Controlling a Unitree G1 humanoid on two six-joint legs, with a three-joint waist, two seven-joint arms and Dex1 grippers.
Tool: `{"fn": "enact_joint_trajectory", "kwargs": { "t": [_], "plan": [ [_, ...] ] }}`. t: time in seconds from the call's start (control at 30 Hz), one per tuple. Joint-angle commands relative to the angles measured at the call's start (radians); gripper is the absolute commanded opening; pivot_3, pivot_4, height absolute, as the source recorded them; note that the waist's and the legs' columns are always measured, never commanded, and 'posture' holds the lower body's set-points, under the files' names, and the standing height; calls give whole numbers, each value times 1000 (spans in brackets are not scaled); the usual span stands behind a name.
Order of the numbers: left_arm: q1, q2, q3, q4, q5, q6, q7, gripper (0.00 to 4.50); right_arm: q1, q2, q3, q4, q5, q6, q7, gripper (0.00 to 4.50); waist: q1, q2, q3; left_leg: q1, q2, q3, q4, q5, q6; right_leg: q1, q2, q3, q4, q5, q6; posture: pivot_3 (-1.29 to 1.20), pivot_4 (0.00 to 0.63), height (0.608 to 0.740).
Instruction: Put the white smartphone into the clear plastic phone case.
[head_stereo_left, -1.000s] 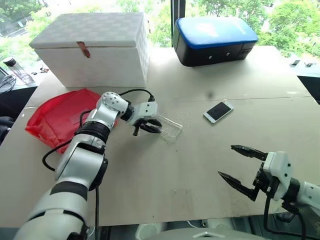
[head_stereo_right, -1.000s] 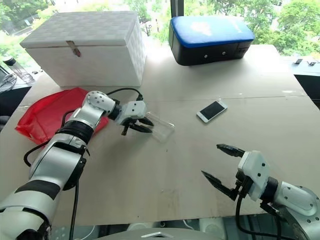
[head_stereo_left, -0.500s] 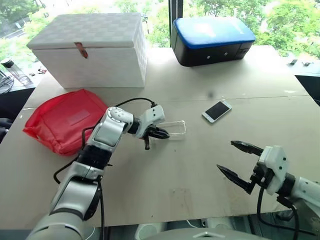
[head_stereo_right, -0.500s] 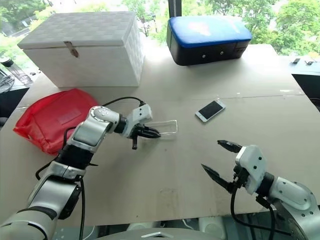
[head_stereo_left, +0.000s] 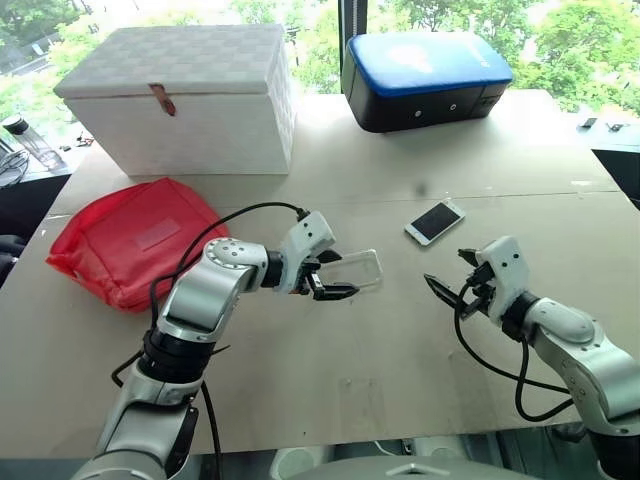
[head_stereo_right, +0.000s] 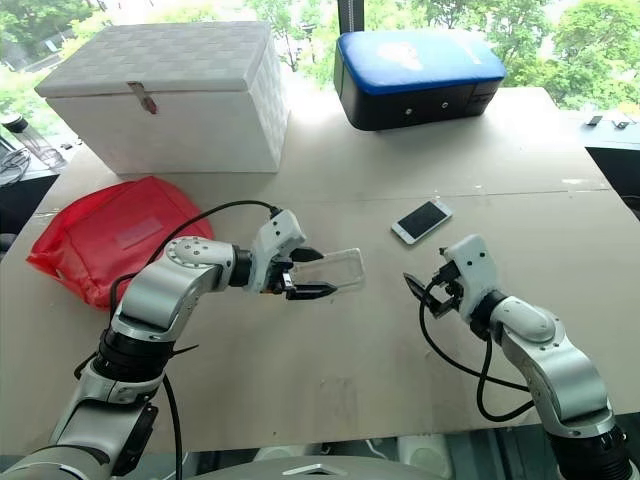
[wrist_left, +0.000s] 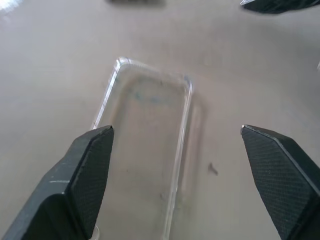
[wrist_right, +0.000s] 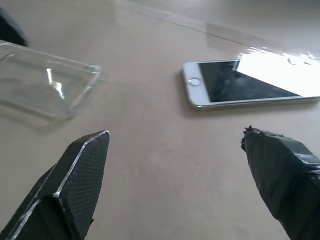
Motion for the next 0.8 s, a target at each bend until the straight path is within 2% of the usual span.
{"fn": "enact_joint_trajectory", "kwargs": {
  "t": [0.03,0.13,0.23,0.37,0.57,0.67,0.8],
  "plan": [
    [27,-18,69,-82,-45,-33,84,4068,-158,78,9,62,-80,177,-168,4500,8,0,0,0,0,0,0,0,0,-1,0,0,1,0,0,0,150,740],
    [44,-32,88,-114,-74,-25,135,4068,-373,209,-62,174,-127,437,-319,4500,7,0,0,-1,0,-1,-1,0,0,-4,0,-1,1,0,0,0,150,740],
    [81,-11,74,-174,-86,-19,167,4068,-510,328,-190,272,-117,506,-377,4500,6,0,0,-5,0,3,-1,0,0,-9,0,2,3,0,-1,0,150,740],
    [106,6,67,-221,-111,-15,202,4068,-596,461,-327,361,-155,538,-496,4500,7,0,-1,-6,0,7,-3,0,0,-13,-2,1,4,0,-1,0,150,740],
    [99,18,58,-204,-126,-24,242,4068,-640,495,-326,441,-190,548,-527,4500,-7,1,-1,-8,-1,11,-2,0,0,-15,-3,2,6,0,-1,0,150,740],
    [101,17,52,-216,-140,-15,262,4068,-665,496,-271,487,-199,491,-509,4500,-20,1,-1,-7,0,11,-2,0,0,-15,-3,2,9,0,-1,0,150,740],
    [100,22,47,-227,-159,-7,283,4068,-687,423,-91,553,-222,432,-399,4500,-32,1,-1,-5,0,13,-2,0,0,-15,-2,3,10,0,-1,0,150,740]
  ]
}}
